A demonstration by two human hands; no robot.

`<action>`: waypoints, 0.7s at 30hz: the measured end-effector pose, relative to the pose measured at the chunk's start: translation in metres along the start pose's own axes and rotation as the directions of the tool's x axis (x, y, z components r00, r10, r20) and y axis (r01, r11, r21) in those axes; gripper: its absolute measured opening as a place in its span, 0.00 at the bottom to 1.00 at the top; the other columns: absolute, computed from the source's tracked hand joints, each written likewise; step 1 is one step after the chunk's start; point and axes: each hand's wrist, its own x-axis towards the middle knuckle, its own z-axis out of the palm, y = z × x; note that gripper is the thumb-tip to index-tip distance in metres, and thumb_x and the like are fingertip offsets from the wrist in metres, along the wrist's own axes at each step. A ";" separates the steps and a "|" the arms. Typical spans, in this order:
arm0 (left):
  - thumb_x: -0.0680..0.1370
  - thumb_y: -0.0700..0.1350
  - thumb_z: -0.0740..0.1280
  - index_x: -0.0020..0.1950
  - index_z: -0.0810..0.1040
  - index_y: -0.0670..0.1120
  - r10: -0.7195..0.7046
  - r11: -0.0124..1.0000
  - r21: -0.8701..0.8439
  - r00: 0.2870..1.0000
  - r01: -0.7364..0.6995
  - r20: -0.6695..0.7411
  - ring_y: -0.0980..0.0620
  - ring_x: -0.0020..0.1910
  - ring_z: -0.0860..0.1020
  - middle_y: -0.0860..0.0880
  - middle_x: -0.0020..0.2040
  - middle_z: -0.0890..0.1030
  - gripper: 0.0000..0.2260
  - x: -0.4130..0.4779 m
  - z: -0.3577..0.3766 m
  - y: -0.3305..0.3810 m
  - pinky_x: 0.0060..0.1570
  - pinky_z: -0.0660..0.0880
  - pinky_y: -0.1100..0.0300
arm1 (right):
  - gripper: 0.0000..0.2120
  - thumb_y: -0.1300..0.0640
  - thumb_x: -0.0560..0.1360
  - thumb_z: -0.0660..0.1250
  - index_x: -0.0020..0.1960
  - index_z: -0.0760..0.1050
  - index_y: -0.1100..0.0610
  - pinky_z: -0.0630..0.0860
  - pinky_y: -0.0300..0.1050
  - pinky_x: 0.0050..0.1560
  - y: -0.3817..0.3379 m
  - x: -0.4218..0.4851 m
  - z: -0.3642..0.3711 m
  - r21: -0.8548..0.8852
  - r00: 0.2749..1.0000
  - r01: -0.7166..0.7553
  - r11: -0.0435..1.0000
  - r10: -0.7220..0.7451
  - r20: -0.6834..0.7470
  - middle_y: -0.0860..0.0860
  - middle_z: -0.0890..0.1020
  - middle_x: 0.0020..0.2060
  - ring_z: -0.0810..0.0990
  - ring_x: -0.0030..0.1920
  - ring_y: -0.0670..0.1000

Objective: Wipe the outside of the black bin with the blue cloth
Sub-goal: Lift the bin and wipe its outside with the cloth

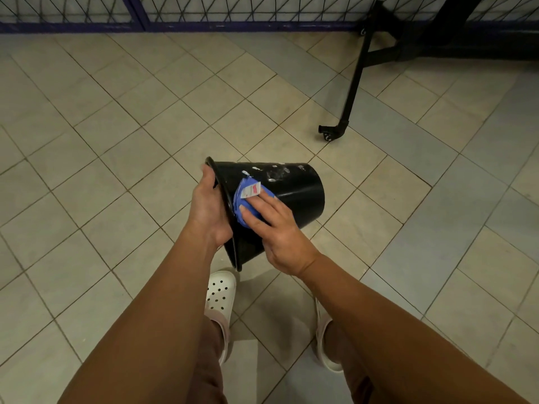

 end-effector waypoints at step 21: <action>0.83 0.62 0.52 0.52 0.83 0.43 0.023 0.999 0.050 0.990 -0.016 -0.142 0.47 0.45 0.86 0.44 0.46 0.87 0.28 -0.005 0.017 -0.001 0.47 0.80 0.54 | 0.32 0.70 0.70 0.64 0.72 0.62 0.58 0.51 0.61 0.73 -0.014 0.012 0.004 -0.078 0.994 -0.088 0.993 0.083 -0.069 0.55 0.63 0.72 0.53 0.75 0.57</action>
